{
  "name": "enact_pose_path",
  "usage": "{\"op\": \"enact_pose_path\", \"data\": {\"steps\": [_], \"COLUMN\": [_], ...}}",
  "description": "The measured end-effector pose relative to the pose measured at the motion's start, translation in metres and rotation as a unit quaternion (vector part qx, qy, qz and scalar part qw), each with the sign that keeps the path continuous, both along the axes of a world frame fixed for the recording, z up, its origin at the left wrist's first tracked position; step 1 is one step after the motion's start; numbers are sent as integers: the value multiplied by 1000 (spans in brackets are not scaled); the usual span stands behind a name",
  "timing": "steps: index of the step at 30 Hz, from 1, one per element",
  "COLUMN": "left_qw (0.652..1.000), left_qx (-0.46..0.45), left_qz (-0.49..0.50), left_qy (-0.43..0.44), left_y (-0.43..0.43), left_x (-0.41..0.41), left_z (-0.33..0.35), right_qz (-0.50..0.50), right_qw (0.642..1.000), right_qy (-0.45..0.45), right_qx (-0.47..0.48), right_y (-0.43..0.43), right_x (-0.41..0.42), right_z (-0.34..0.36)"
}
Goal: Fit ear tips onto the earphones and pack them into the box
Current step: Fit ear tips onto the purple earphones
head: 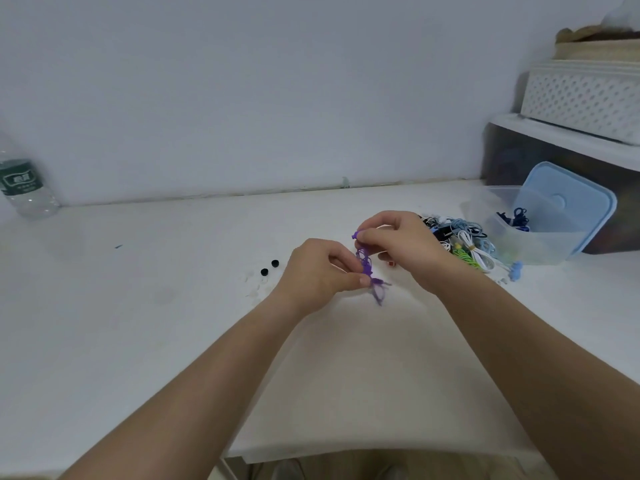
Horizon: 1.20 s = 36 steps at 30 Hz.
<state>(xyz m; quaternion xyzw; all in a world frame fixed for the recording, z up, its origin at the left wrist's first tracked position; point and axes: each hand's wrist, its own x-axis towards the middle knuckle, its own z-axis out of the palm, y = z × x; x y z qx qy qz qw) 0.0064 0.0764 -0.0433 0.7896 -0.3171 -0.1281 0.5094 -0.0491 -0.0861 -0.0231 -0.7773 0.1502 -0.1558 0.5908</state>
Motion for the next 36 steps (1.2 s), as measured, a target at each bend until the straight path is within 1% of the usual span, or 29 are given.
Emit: {"op": "enact_pose_path", "data": {"steps": [2,3,6,8,10,13,15,22,26,30,33,36], "left_qw": [1000,1000,998,994,991,988,985,971,968,963,958,958], "left_qx": [13,9,-18,6,51,114,137,210,204,208,234,243], "left_qz": [-14,-6,64,104,113,87,71,28,30,20,-16,-26], "left_qy": [-9,-11,-15,-32,-43,-56,-74,-110,-144,-170,-163,-150], "left_y": [7,13,35,50,59,56,49,29,28,49,67,72], "left_x": [5,11,40,63,81,94,98,97,100,100,100,97], "left_z": [6,11,24,29,29,25,21,5,3,7,14,14], "right_qz": [1,3,10,24,38,38,38,60,57,54,57,59], "right_qw": [1000,1000,1000,999,997,993,990,995,996,997,997,997], "right_qy": [7,7,9,31,60,77,65,10,-3,-6,-6,-1], "right_qx": [-11,-8,7,6,19,82,117,79,63,54,57,56], "right_y": [4,6,10,12,15,18,18,15,17,18,19,19], "right_x": [7,12,26,34,41,48,51,56,59,59,59,57], "right_z": [1,1,1,2,-1,-13,-21,-33,-38,-39,-40,-39]}}
